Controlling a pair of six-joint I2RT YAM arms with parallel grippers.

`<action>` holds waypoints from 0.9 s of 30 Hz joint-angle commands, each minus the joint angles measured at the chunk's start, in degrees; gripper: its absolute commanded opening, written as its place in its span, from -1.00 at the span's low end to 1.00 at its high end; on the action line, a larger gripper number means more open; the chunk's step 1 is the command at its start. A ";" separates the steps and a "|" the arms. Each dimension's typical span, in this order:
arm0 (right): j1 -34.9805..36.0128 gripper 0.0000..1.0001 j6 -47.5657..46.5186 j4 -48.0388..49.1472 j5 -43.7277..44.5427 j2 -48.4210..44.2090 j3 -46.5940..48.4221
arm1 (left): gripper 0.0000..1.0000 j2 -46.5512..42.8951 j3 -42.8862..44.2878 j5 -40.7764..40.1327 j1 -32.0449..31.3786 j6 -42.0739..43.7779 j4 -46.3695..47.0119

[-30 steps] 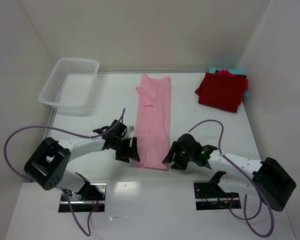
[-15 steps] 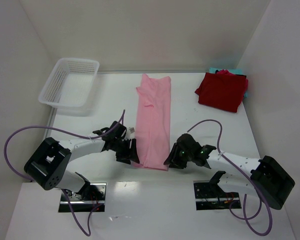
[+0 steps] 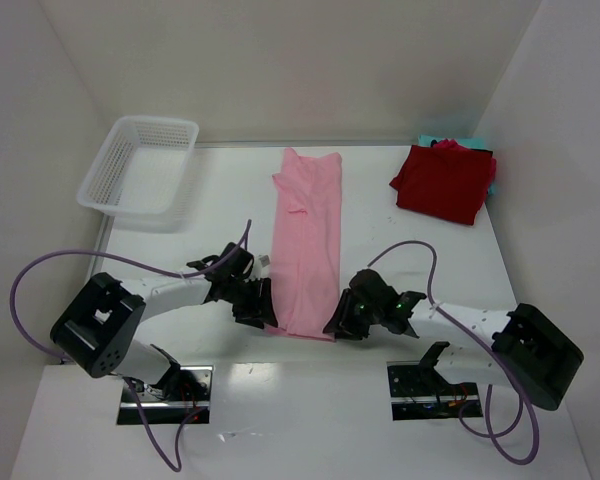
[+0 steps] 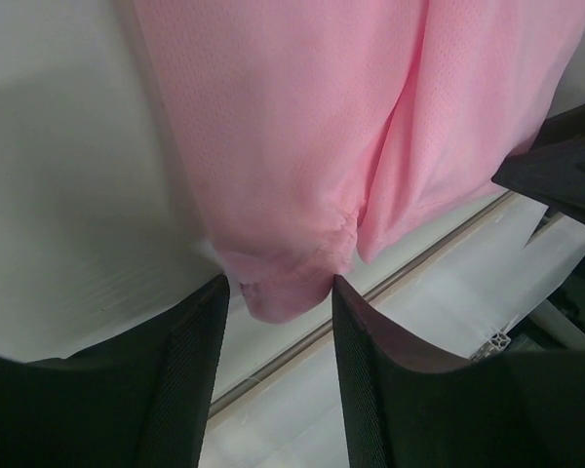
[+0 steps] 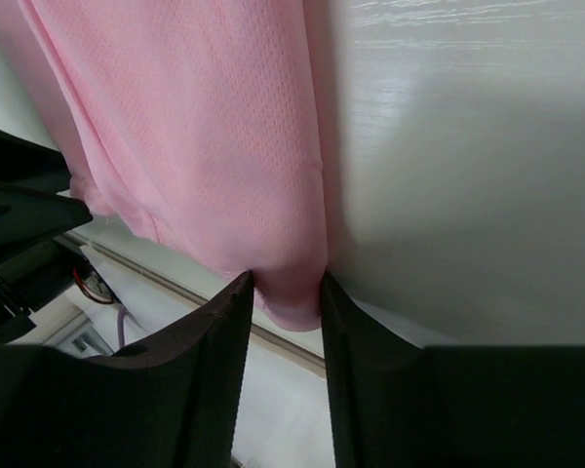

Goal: Fold and stack the t-shirts
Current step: Grab the bottom of the folded rectangular tshirt with both arms

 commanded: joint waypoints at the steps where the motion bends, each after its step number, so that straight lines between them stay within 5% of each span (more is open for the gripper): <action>1: 1.09 -0.23 0.09 1.57 1.19 1.09 1.13 | 0.10 0.98 -1.10 -2.22 0.25 -0.70 1.19; 13: 1.09 -0.97 0.09 0.09 2.78 1.71 2.27 | -0.64 2.82 -1.63 -2.75 -1.42 -1.85 3.12; 17: 1.09 -1.00 0.09 -0.54 3.92 0.56 2.27 | -0.98 1.07 -1.10 -2.75 -1.95 -2.37 1.02; 27: 1.09 -1.00 0.09 -8.34 3.40 -6.45 5.44 | -1.00 -7.89 -1.10 -3.28 -5.19 -3.07 -6.54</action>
